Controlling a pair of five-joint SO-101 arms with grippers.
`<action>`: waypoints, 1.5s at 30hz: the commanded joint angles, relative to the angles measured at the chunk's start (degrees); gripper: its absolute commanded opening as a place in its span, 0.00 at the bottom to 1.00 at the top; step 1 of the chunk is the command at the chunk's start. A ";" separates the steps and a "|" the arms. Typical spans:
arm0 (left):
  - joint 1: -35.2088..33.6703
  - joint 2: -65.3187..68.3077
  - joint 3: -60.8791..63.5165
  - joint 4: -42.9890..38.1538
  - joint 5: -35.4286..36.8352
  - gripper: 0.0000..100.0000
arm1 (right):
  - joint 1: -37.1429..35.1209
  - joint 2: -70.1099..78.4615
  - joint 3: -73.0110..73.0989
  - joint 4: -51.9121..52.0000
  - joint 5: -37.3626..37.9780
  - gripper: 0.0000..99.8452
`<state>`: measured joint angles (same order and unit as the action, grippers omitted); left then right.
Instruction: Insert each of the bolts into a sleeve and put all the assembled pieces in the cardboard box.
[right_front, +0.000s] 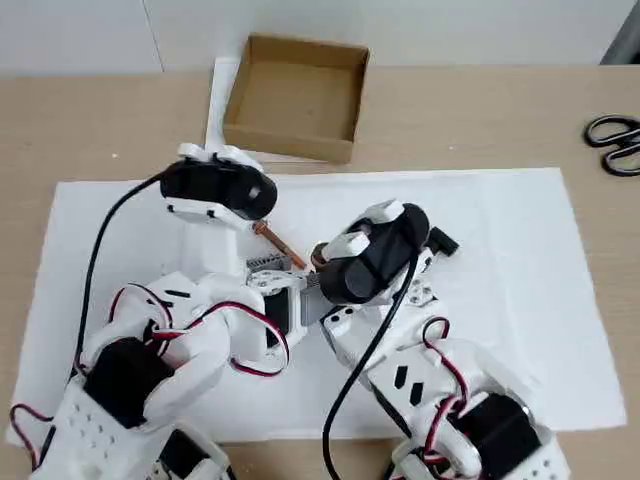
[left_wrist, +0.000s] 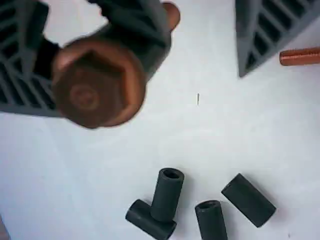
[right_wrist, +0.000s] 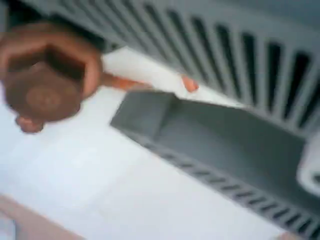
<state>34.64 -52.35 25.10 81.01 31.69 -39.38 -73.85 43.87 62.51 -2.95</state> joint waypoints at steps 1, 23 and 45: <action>-1.32 -0.09 -5.23 0.26 -1.05 0.26 | 0.04 0.66 -2.90 -1.80 -0.44 0.00; -17.05 0.00 -17.19 -0.18 -3.16 0.01 | 3.38 0.75 1.41 -2.24 -2.46 0.00; -45.63 -0.18 -3.65 3.43 -3.25 0.01 | 19.65 70.46 -39.91 -30.29 -11.69 0.00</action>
<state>-10.64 -52.18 21.32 84.09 28.79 -21.27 -10.81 14.42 37.45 -14.02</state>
